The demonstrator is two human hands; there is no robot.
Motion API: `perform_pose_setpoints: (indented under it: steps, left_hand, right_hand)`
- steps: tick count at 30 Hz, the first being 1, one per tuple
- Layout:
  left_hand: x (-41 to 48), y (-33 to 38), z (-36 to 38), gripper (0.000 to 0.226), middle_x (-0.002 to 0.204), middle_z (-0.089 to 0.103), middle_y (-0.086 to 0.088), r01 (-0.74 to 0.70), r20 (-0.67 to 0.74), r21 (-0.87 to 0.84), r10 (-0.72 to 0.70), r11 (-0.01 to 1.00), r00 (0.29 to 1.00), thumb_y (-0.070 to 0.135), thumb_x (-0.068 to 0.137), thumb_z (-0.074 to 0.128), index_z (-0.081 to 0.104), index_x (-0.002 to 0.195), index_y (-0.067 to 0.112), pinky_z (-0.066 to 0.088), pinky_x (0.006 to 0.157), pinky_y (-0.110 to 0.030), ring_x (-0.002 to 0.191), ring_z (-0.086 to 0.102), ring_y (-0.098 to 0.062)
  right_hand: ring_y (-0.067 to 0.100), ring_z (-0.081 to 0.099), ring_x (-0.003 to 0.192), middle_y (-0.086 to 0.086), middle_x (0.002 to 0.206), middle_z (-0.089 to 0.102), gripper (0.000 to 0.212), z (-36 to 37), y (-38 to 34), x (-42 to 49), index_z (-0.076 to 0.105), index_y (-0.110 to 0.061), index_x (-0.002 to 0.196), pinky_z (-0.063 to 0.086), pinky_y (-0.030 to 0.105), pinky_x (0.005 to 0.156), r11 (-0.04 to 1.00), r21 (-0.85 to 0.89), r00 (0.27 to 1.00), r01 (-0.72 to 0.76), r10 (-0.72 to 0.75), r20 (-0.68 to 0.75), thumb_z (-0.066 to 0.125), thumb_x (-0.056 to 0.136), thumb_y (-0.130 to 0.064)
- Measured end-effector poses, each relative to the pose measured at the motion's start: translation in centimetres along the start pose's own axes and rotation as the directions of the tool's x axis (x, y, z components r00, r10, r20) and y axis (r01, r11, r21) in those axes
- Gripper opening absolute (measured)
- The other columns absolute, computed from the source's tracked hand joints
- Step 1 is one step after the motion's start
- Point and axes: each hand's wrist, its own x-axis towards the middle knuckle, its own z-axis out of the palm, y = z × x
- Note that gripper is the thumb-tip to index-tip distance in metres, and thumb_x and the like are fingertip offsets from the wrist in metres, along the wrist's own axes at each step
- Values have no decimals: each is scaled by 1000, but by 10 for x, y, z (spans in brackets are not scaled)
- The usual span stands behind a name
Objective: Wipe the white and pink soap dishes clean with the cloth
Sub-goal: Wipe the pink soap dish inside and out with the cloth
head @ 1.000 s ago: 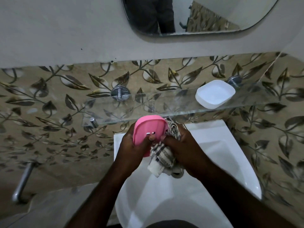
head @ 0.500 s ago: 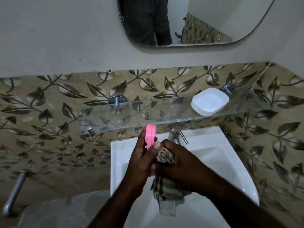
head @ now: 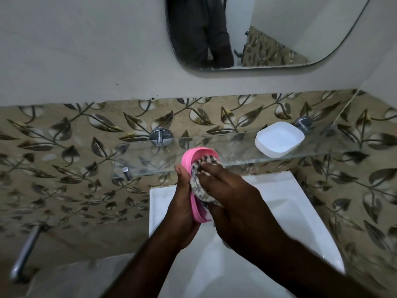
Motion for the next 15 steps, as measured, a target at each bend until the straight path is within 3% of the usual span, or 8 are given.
perform_pose_setpoints:
  steps: [2, 4, 7, 9, 11, 15]
  left_hand:
    - [1, 8, -5, 96, 120, 65, -22, 40, 20, -3, -39, 999, 999, 72, 57, 74, 65, 119, 0, 53, 92, -42, 110, 65, -33]
    - [2, 11, -9, 93, 110, 67, -22, 73, 39, 9, -73, 997, 997, 75, 67, 58, 64, 118, -3, 55, 84, -41, 98, 67, -32]
    - [5, 5, -9, 88, 111, 65, -24, 93, -1, 7, -93, 996, 996, 72, 73, 45, 66, 118, -2, 49, 94, -48, 99, 63, -35]
    - [8, 4, -4, 83, 112, 67, -24, 57, -27, 16, -57, 998, 998, 70, 72, 51, 70, 114, 1, 51, 93, -48, 100, 65, -34]
    - [14, 9, -2, 83, 115, 67, -23, -10, -58, 39, 12, 999, 998, 71, 67, 63, 68, 117, 5, 55, 87, -45, 100, 67, -32]
    - [24, 25, -8, 86, 117, 67, -19, -117, -163, -25, 111, 993, 980, 68, 63, 71, 59, 127, 10, 58, 82, -45, 105, 66, -34]
  right_hand:
    - [29, 61, 105, 0, 133, 59, 50, -4, 1, -2, 65, -20, 116, 47, 28, 88, 991, -44, 991, 123, -120, 65, 61, 70, -2]
    - [30, 61, 90, -3, 128, 61, 48, -11, 6, -2, 66, -23, 108, 52, 31, 76, 958, -95, 951, 270, -249, 186, 55, 67, -1]
    - [25, 61, 88, -8, 123, 64, 49, -26, 14, 3, 70, -29, 106, 53, 31, 77, 901, -220, 876, 374, -266, 402, 58, 64, -7]
    - [20, 62, 96, -15, 122, 63, 52, -36, 20, 7, 68, -35, 108, 54, 30, 79, 900, -271, 844, 343, -168, 509, 66, 62, -12]
    - [13, 63, 98, -16, 117, 64, 50, -49, 23, 12, 64, -37, 112, 53, 29, 79, 930, -292, 830, 222, -24, 557, 62, 65, -17]
    - [5, 63, 85, -12, 86, 68, 37, -71, 35, 22, 67, -36, 103, 53, 26, 72, 948, -313, 839, -52, 211, 501, 58, 74, -15]
